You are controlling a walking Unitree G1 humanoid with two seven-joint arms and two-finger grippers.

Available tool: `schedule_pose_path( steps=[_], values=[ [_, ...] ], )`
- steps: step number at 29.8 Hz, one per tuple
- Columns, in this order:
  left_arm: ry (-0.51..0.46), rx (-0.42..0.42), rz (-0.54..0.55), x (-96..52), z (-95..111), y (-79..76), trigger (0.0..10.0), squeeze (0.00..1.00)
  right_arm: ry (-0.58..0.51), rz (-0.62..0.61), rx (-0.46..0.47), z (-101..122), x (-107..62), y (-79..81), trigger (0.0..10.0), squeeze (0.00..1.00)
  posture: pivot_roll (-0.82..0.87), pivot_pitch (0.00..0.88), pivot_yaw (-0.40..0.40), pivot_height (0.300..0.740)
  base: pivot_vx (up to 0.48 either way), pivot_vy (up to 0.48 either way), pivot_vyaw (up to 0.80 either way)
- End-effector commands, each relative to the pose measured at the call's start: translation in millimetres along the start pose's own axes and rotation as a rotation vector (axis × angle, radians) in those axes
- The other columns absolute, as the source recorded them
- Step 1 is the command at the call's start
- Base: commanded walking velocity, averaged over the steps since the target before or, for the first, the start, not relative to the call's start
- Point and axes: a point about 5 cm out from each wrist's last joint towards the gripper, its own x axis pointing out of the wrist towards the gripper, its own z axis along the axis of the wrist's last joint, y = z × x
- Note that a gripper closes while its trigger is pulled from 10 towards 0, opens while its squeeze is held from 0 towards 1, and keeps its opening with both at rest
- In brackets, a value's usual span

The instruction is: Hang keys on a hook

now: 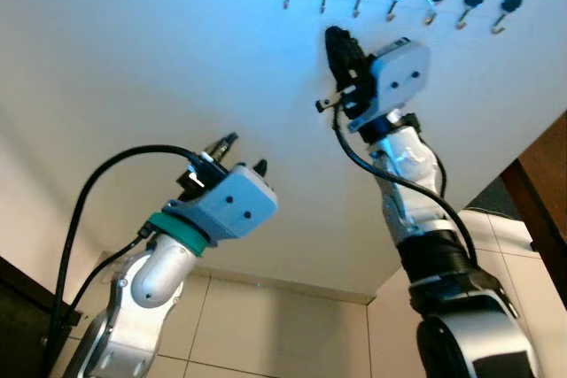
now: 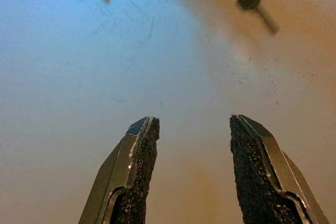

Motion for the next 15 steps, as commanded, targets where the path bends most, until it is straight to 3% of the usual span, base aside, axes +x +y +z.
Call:
schedule_pose_path(
  steps=[1,5,10,15],
  values=[
    [0.005,-0.002,-0.018,-0.5,-3,-3.4,10.0,0.00,-0.004,-0.024,-0.018,3,-2.4,-6.2,10.0,0.00,0.07,0.070,0.072,0.740,0.000,0.000,0.00],
    [-0.023,-0.015,-0.023,9.7,-2,-7.3,10.0,0.00,-0.002,-0.120,-0.122,11,7.6,-42.3,10.0,0.00,0.06,0.054,0.074,0.740,0.000,0.000,0.00],
    [-0.023,-0.016,-0.027,9.0,-4,-9.0,10.0,0.00,0.073,-0.148,-0.152,5,16.8,-49.3,10.0,0.00,0.07,0.053,0.072,0.740,0.000,0.000,0.00],
    [-0.024,-0.021,-0.021,8.8,-6,-8.7,10.0,0.00,0.123,-0.122,-0.143,4,30.8,-43.6,10.0,0.00,0.08,0.056,0.069,0.740,0.000,0.000,0.00]
  ],
)
